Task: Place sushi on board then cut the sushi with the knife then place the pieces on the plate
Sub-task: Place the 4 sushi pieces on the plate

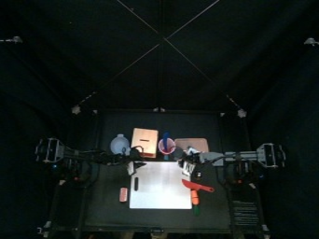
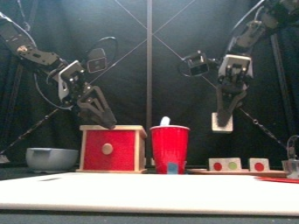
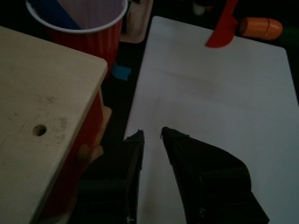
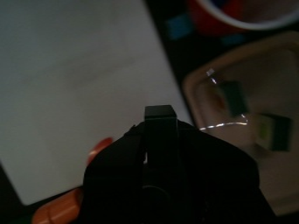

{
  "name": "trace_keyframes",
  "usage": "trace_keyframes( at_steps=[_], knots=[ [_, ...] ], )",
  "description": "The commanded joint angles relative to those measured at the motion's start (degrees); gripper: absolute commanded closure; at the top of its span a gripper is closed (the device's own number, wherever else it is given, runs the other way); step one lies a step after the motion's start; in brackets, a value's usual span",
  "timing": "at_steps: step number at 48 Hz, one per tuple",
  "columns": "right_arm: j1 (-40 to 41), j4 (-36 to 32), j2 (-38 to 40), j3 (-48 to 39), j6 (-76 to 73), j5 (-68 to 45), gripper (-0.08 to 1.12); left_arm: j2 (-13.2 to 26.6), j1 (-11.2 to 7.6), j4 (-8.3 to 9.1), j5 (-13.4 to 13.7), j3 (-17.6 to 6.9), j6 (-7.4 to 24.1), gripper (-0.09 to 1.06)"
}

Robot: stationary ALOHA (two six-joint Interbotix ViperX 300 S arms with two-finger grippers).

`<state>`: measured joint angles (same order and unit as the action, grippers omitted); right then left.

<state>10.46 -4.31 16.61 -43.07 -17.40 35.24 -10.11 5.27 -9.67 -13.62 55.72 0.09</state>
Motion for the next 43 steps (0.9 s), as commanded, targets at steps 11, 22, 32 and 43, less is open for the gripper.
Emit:
trace_keyframes(
  at_steps=[11, 22, 32, 43],
  knots=[
    [19.95, -2.02, 3.25, -6.94, 0.18, -0.97, 0.48, -0.26, 0.26, -0.09, -0.35, -0.97, 0.00, 0.30],
    [24.70, -3.25, 0.62, -9.76, 0.09, -4.92, 0.47, -0.26, 0.26, -0.09, -0.35, -0.97, 0.00, 0.30],
    [25.66, -3.60, -0.88, -10.90, 0.09, -6.86, 0.41, -0.26, 0.44, 0.09, -0.26, -1.41, 0.26, 0.30],
    [28.21, -4.48, -1.32, -11.87, 0.09, -7.38, 0.29, -0.26, 0.35, 0.09, -0.35, -1.41, 0.00, 0.30]
  ],
)
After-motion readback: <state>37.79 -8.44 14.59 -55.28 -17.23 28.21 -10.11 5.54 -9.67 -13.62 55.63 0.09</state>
